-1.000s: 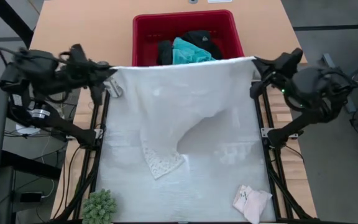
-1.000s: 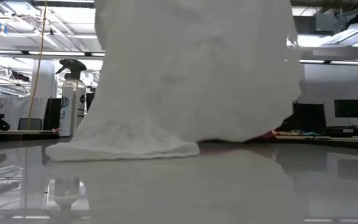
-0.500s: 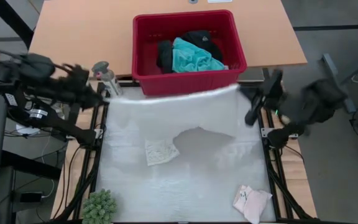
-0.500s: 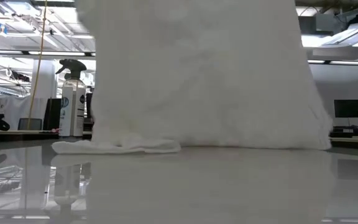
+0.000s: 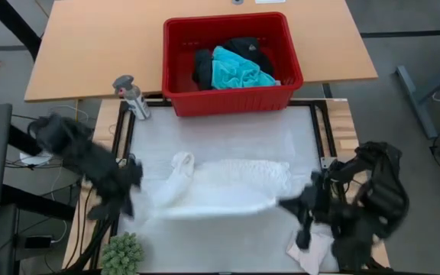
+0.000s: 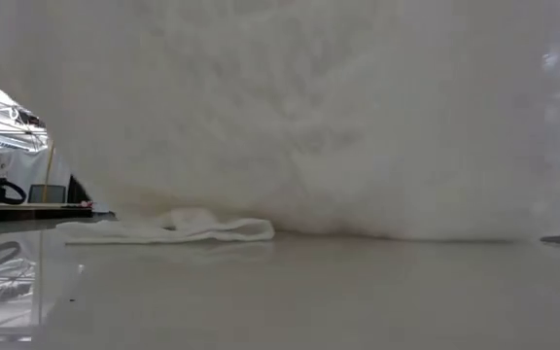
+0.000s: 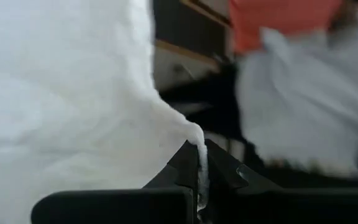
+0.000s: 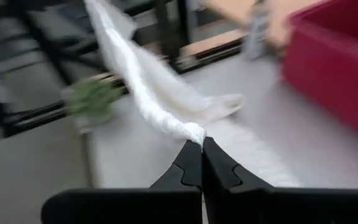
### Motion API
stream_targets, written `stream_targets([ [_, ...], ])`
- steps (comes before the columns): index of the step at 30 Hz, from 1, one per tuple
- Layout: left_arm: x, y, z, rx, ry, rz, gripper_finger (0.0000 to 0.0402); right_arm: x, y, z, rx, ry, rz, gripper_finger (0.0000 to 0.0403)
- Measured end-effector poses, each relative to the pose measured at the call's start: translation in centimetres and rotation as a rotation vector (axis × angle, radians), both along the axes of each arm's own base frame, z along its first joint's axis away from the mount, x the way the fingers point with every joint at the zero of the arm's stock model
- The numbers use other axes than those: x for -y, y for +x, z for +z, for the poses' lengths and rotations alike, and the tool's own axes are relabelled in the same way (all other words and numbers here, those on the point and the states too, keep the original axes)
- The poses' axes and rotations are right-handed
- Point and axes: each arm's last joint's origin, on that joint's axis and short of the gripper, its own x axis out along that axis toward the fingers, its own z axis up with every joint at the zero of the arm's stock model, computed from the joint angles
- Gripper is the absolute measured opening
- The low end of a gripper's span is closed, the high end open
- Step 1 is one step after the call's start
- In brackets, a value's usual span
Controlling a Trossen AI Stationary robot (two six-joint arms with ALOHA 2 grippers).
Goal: Fold Laundry from Bin
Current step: Fold the white blouse
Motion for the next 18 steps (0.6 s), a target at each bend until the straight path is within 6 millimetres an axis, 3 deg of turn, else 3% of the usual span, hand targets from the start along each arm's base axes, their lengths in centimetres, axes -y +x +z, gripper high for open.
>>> stream_targets([
  [5, 6.4, 1.1, 2.6, 0.254, -0.315, -0.226, 0.0, -3.9, -1.3, 1.8, 0.189, 0.126, 0.125, 0.0018],
  [8, 7.9, 0.6, 4.8, 0.352, -0.517, -0.196, 0.0, -5.2, -2.4, 4.2, 0.335, 0.075, 0.18, 0.0018],
  [11, 7.0, -0.5, 6.9, 0.477, -0.546, -0.129, 0.0, -5.3, -4.3, 7.4, 0.452, -0.036, 0.137, 0.0018],
  [14, 4.8, -2.1, 8.3, 0.581, -0.405, -0.055, 0.0, -4.1, -5.6, 10.1, 0.453, -0.122, -0.099, 0.0018],
  [18, 0.3, -5.0, 8.5, 0.566, -0.134, 0.232, 0.0, -1.7, -4.7, 12.2, 0.434, -0.183, -0.158, 0.0018],
])
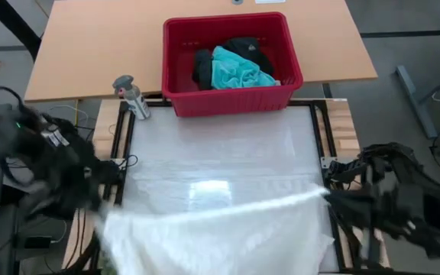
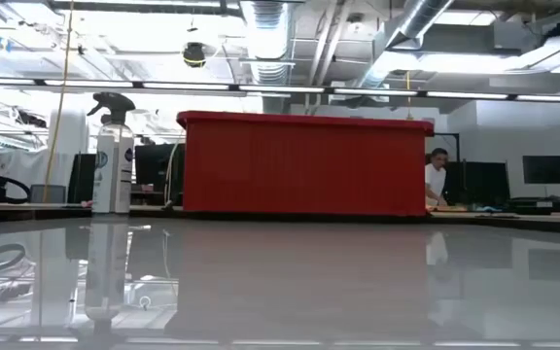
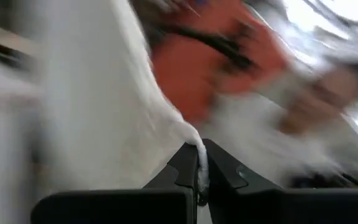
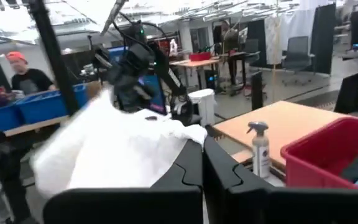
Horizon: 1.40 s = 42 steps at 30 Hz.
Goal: Fold Laundry from Bin
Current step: Fold the white blouse
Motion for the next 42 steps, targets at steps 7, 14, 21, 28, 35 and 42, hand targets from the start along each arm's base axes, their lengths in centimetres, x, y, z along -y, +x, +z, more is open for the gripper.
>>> stream_targets([
  [7, -6.9, -4.7, -4.9, -0.334, 0.115, 0.543, 0.0, 2.9, 4.9, -1.4, -0.09, -0.127, -0.224, 0.0019],
  [14, -9.8, -6.6, -8.0, -0.34, 0.199, 0.676, 0.0, 6.8, 8.1, -7.3, -0.136, -0.114, -0.329, 0.0019],
  [21, -7.7, -4.9, -10.2, -0.414, 0.128, 0.447, 0.0, 8.2, 9.2, -9.1, -0.306, 0.134, -0.074, 0.0018],
  [28, -2.2, 0.1, -8.3, -0.207, 0.051, 0.025, 0.0, 3.8, 7.4, -7.6, -0.225, 0.195, 0.204, 0.0018],
  [35, 3.4, 3.0, -7.0, -0.09, 0.007, -0.224, 0.0, -2.5, 4.3, -6.4, -0.059, 0.21, 0.356, 0.0018],
  [42, 8.5, 3.6, -5.6, -0.132, -0.052, -0.326, 0.0, -7.9, 1.9, -5.7, 0.079, 0.169, 0.336, 0.0018],
])
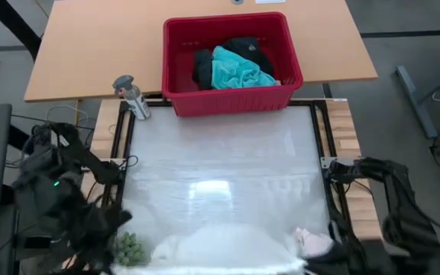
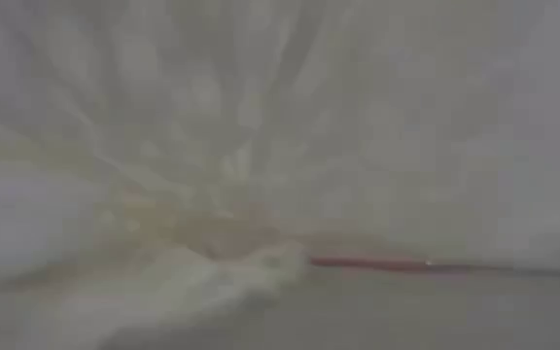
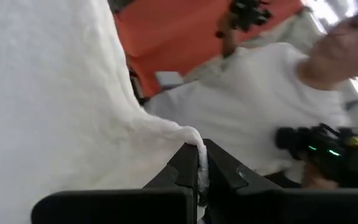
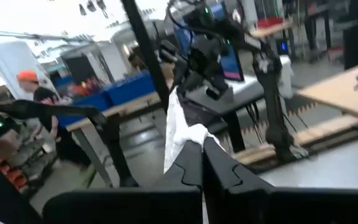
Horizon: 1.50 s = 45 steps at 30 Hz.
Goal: Fold Laundry from Bin
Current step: Fold the white blouse
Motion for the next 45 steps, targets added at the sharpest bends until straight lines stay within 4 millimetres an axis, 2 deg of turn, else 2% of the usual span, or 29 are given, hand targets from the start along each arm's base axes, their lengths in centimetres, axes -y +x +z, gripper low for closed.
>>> stream_targets([
  [4, 2.7, -0.8, 2.9, 0.112, -0.094, -0.04, 0.0, -2.2, -1.1, 0.3, 0.036, -0.051, -0.048, 0.0018],
  [7, 3.4, -1.7, 5.4, 0.255, -0.151, -0.007, 0.0, -2.6, -2.0, 0.8, 0.018, -0.066, -0.12, 0.0018],
  [8, 2.9, -2.2, 6.1, 0.325, -0.209, 0.012, 0.0, -2.6, -2.3, 1.0, 0.0, -0.074, -0.146, 0.0018],
  [9, 2.9, -2.6, 6.1, 0.362, -0.208, 0.023, 0.0, -2.4, -2.6, 1.1, -0.022, -0.08, -0.171, 0.0018],
  [14, -0.4, -4.3, 6.5, 0.329, -0.147, 0.199, 0.0, -1.1, -2.8, 2.3, -0.077, -0.164, -0.217, 0.0018],
  [17, -1.4, -4.9, 6.8, 0.351, -0.109, 0.26, 0.0, 0.0, -3.0, 3.0, -0.084, -0.189, -0.225, 0.0018],
  [22, -2.7, -5.2, 6.1, 0.256, -0.064, 0.344, 0.0, 0.4, -3.1, 3.3, -0.089, -0.212, -0.224, 0.0018],
  [27, -3.8, -4.5, 5.2, 0.126, -0.051, 0.411, 0.0, 0.3, -2.8, 3.1, -0.085, -0.185, -0.232, 0.0018],
  [34, -3.8, -4.7, 5.5, 0.147, -0.073, 0.336, 0.0, 0.1, -2.9, 3.0, -0.079, -0.164, -0.229, 0.0018],
  [39, -3.0, -5.3, 5.4, 0.178, -0.048, 0.238, 0.0, -0.6, -2.9, 2.5, -0.071, -0.134, -0.221, 0.0018],
  [42, -2.8, -5.5, 5.6, 0.193, -0.052, 0.243, 0.0, -1.4, -2.8, 2.0, -0.072, -0.149, -0.214, 0.0018],
  [45, -3.2, -5.8, 6.1, 0.205, -0.077, 0.257, 0.0, -1.1, -2.8, 2.2, -0.07, -0.138, -0.217, 0.0018],
])
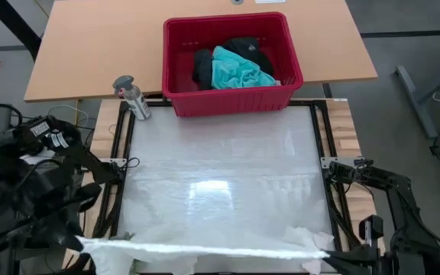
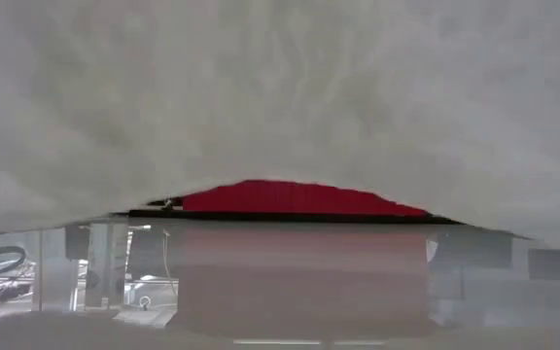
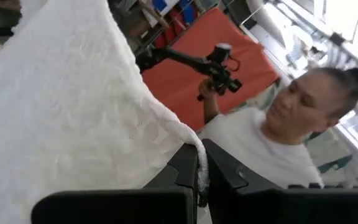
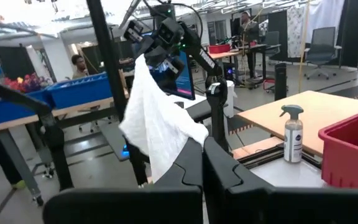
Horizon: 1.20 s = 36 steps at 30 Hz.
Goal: Fold Laundry from Bin
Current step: Fold the white blouse
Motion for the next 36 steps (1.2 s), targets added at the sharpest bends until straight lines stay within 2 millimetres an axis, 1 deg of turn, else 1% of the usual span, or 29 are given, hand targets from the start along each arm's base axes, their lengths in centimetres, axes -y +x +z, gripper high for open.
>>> stream_targets([
  [2, -0.6, -0.3, 0.2, -0.003, 0.005, 0.026, 0.0, 0.6, 0.0, 0.5, -0.001, -0.003, -0.004, 0.0018],
  [4, -1.8, -0.6, -0.2, -0.066, 0.028, 0.122, 0.0, 1.4, 0.0, 1.0, -0.007, -0.021, -0.013, 0.0019],
  [6, -3.4, -1.0, -1.2, -0.186, 0.045, 0.244, 0.0, 2.6, 0.5, 1.5, -0.019, -0.055, -0.037, 0.0019],
  [8, -5.2, -1.4, -2.9, -0.332, 0.093, 0.363, 0.0, 3.9, 1.1, 2.2, -0.035, -0.094, -0.069, 0.0019],
  [9, -6.0, -1.5, -3.7, -0.413, 0.108, 0.421, 0.0, 4.7, 1.6, 2.4, -0.041, -0.108, -0.093, 0.0019],
  [10, -6.6, -1.6, -4.4, -0.487, 0.085, 0.476, 0.0, 5.4, 2.1, 2.7, -0.046, -0.114, -0.117, 0.0019],
  [11, -6.9, -1.4, -4.6, -0.504, 0.043, 0.505, 0.0, 6.1, 2.6, 2.8, -0.049, -0.118, -0.142, 0.0019],
  [13, -7.6, -1.2, -4.8, -0.443, 0.09, 0.503, 0.0, 7.5, 3.9, 3.0, -0.055, -0.122, -0.199, 0.0019],
  [15, -8.6, -1.4, -4.9, -0.421, 0.074, 0.523, 0.0, 8.8, 5.3, 2.9, -0.066, -0.134, -0.26, 0.0019],
  [17, -9.6, -1.8, -6.3, -0.511, 0.121, 0.582, 0.0, 9.7, 6.8, 2.5, -0.077, -0.148, -0.318, 0.0019],
  [18, -9.8, -1.8, -7.0, -0.566, 0.103, 0.587, 0.0, 10.1, 7.6, 2.2, -0.084, -0.157, -0.344, 0.0019],
  [19, -9.8, -1.7, -7.5, -0.593, 0.08, 0.579, 0.0, 10.3, 8.3, 1.8, -0.096, -0.173, -0.368, 0.0019],
  [20, -10.0, -1.7, -8.1, -0.606, 0.091, 0.569, 0.0, 10.5, 9.0, 1.4, -0.105, -0.186, -0.388, 0.0019],
  [22, -10.0, -1.5, -9.1, -0.619, 0.077, 0.567, 0.0, 10.7, 9.9, 0.8, -0.11, -0.189, -0.412, 0.0019],
  [23, -10.1, -1.4, -9.5, -0.641, 0.055, 0.575, 0.0, 10.8, 9.9, 0.8, -0.109, -0.188, -0.414, 0.0019],
  [25, -10.5, -1.8, -10.5, -0.699, 0.041, 0.583, 0.0, 10.7, 9.8, 0.8, -0.106, -0.182, -0.411, 0.0019],
  [28, -10.4, -1.9, -10.9, -0.738, 0.014, 0.557, 0.0, 10.4, 9.2, 1.0, -0.096, -0.169, -0.391, 0.0019],
  [31, -10.0, -1.7, -10.9, -0.743, 0.032, 0.525, 0.0, 9.5, 8.6, 0.9, -0.088, -0.162, -0.357, 0.0019],
  [36, -8.4, -0.7, -9.6, -0.622, -0.012, 0.39, 0.0, 7.1, 6.9, 0.5, -0.037, -0.075, -0.273, 0.0018],
])
